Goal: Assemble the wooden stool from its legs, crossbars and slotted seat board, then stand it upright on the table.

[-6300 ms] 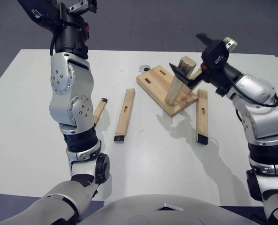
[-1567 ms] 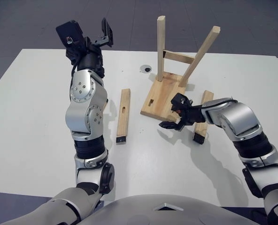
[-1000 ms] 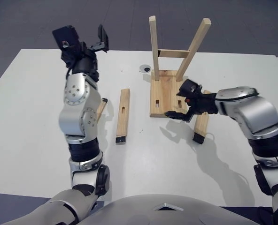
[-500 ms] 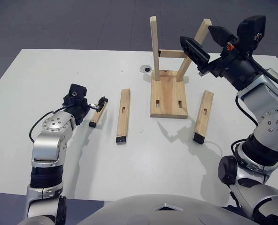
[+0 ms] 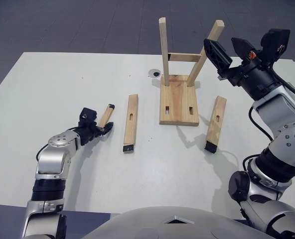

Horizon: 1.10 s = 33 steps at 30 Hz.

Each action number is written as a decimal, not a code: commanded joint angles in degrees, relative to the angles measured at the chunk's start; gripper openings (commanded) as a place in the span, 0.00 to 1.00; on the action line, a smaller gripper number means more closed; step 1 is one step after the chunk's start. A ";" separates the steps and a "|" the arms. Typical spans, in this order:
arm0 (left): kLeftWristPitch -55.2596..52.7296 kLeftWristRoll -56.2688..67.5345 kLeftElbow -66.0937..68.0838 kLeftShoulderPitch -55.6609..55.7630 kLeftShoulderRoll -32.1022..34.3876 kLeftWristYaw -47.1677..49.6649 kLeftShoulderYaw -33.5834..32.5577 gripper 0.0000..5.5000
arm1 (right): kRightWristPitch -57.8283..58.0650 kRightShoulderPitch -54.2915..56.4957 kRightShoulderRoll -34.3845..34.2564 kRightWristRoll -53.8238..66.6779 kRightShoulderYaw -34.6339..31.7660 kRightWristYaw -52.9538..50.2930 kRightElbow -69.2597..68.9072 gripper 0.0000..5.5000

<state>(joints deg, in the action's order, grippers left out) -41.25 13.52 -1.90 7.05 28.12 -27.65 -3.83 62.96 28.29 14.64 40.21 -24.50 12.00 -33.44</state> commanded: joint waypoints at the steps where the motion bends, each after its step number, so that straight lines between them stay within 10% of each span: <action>1: -9.37 1.68 3.87 -1.19 1.48 -2.40 1.25 0.59 | -0.73 -0.17 0.20 0.74 1.97 -1.16 0.65 0.98; 13: -8.36 0.64 5.18 -4.02 4.95 -5.31 5.82 0.23 | -3.26 -0.23 1.18 0.00 5.62 -2.60 2.24 0.98; 21: -0.31 -2.44 7.73 -2.76 2.70 1.25 3.48 0.23 | -5.42 -0.13 -0.01 -2.05 4.12 -7.13 6.70 0.98; 27: 9.40 11.19 -15.47 8.83 -3.95 4.13 -9.82 0.23 | -10.44 7.28 -4.56 9.51 -13.50 -16.85 16.43 0.98; 33: 13.66 8.42 -26.54 17.50 -6.33 5.45 -0.74 0.23 | -12.12 12.17 -8.41 26.13 -7.67 -14.76 10.56 0.98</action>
<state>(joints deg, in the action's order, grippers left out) -28.18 23.77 -27.61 23.74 23.07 -22.92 -7.77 50.84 37.99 6.55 62.45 -35.32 -3.66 -20.90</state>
